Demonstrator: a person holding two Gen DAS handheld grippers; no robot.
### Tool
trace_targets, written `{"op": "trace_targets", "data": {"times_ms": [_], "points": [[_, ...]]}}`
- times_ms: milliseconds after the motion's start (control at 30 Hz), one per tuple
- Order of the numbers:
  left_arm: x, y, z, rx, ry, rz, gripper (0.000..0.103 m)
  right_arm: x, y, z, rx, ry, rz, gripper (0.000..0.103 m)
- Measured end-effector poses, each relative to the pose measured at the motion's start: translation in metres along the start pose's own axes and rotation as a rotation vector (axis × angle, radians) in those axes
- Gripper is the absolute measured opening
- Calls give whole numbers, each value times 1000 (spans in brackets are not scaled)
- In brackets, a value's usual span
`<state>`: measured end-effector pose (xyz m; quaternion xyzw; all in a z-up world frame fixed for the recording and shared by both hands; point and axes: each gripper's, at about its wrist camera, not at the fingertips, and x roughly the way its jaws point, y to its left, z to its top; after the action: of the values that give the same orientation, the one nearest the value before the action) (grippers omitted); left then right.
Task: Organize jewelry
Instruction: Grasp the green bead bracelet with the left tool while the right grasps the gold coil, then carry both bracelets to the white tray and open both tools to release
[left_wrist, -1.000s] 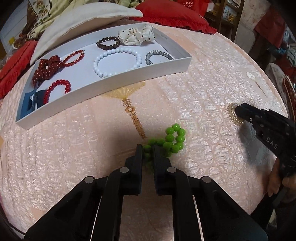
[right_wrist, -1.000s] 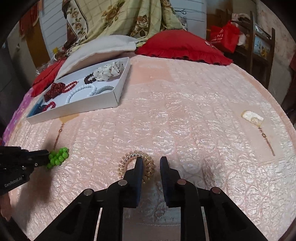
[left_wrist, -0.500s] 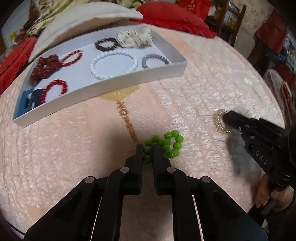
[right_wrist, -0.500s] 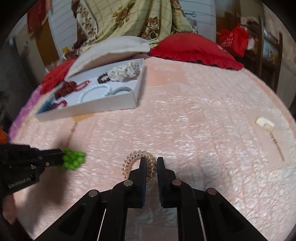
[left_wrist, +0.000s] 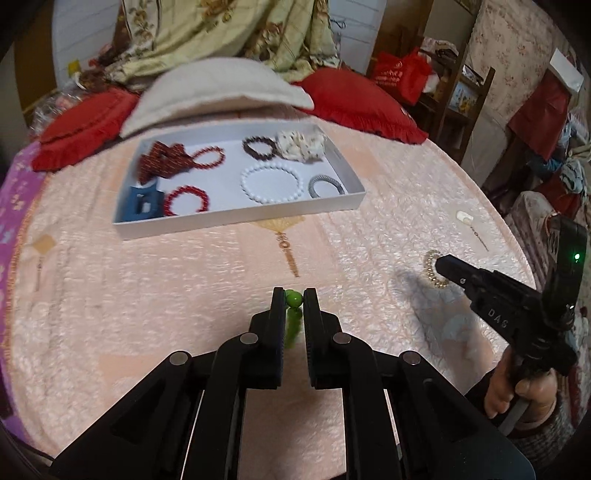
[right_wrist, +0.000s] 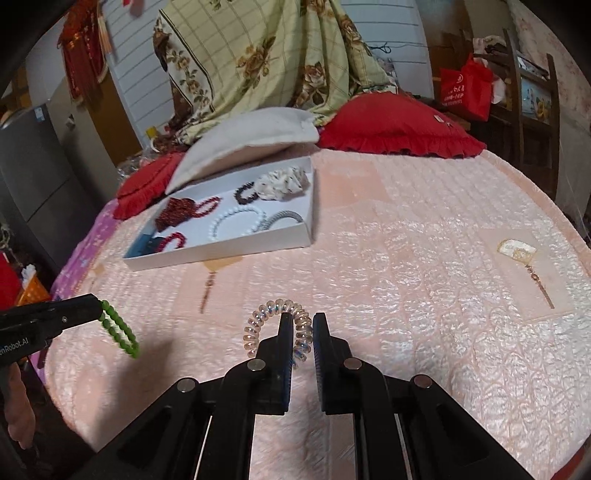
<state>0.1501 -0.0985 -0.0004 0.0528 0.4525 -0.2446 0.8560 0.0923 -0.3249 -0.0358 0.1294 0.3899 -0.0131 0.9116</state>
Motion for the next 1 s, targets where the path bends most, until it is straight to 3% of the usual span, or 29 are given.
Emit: {"op": "trace_targets", "data": {"times_ms": [400, 800, 1000], "points": [[-60, 14, -13, -2, -116, 70, 8, -34, 31, -2, -49, -33, 20, 10], [-75, 46, -23, -48, -141, 166, 8, -38, 65, 3, -127, -16, 26, 10], [-76, 51, -21, -14, -160, 264, 8, -28, 82, 10, -156, 10, 34, 10]]}}
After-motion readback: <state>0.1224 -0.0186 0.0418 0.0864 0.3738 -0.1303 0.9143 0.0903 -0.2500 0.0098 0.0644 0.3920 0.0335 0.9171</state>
